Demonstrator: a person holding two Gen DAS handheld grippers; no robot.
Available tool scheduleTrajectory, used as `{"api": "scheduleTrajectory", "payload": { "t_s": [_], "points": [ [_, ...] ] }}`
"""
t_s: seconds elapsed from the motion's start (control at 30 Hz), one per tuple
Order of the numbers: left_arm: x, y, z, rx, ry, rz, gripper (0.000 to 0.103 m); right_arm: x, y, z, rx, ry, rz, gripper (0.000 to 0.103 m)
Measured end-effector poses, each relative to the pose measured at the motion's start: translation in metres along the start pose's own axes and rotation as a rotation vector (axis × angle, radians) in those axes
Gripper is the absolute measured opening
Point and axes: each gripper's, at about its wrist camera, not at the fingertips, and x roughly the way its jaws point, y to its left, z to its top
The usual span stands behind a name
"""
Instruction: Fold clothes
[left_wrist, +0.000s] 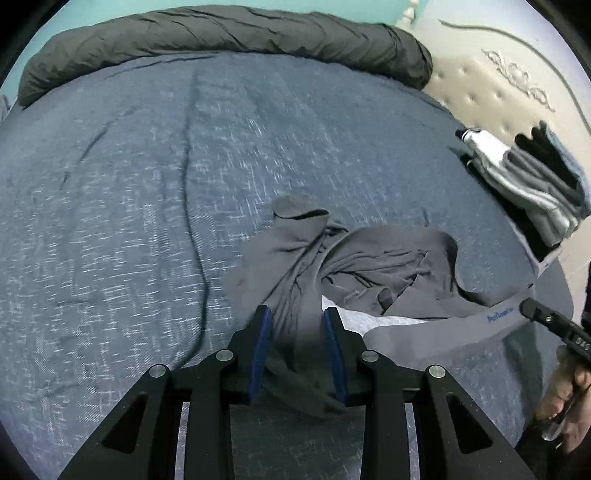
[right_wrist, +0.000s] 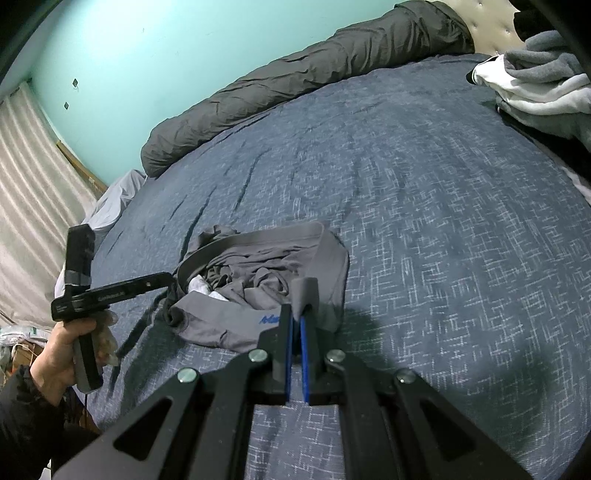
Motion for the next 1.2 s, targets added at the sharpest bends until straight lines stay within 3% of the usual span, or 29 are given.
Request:
{"api": "scheduleTrajectory", "payload": {
  "t_s": [0.17,0.3,0.43,0.5,0.53,0.63,0.93,1.2],
  "points": [
    [0.005,0.007,0.004,-0.053,0.002,-0.027,0.032,0.002,0.0,0.0,-0.002,0.005,-0.003,0.003],
    [0.003,0.0,0.012,-0.053,-0.012,-0.041,0.032,0.004,-0.001,0.002,-0.004,0.01,-0.001,0.003],
    [0.015,-0.004,0.016,-0.031,0.029,-0.033,0.032,0.006,-0.002,0.004,-0.001,0.009,-0.001,0.003],
    [0.019,-0.004,0.017,-0.032,0.043,-0.039,0.023,0.007,-0.002,0.006,-0.001,0.01,-0.001,0.003],
    [0.021,-0.003,0.017,-0.036,0.049,-0.045,0.007,0.007,-0.001,0.007,-0.004,0.009,-0.002,0.003],
    [0.015,0.0,0.018,-0.049,0.041,-0.045,0.004,0.005,0.001,0.009,-0.017,0.007,-0.008,0.003],
    [-0.072,0.006,0.03,-0.023,-0.084,-0.006,0.003,-0.02,0.018,0.029,-0.064,-0.04,-0.018,0.003],
    [-0.176,0.0,0.056,0.0,-0.2,0.023,0.003,-0.082,0.066,0.075,-0.163,-0.133,0.0,0.003]
  ]
}}
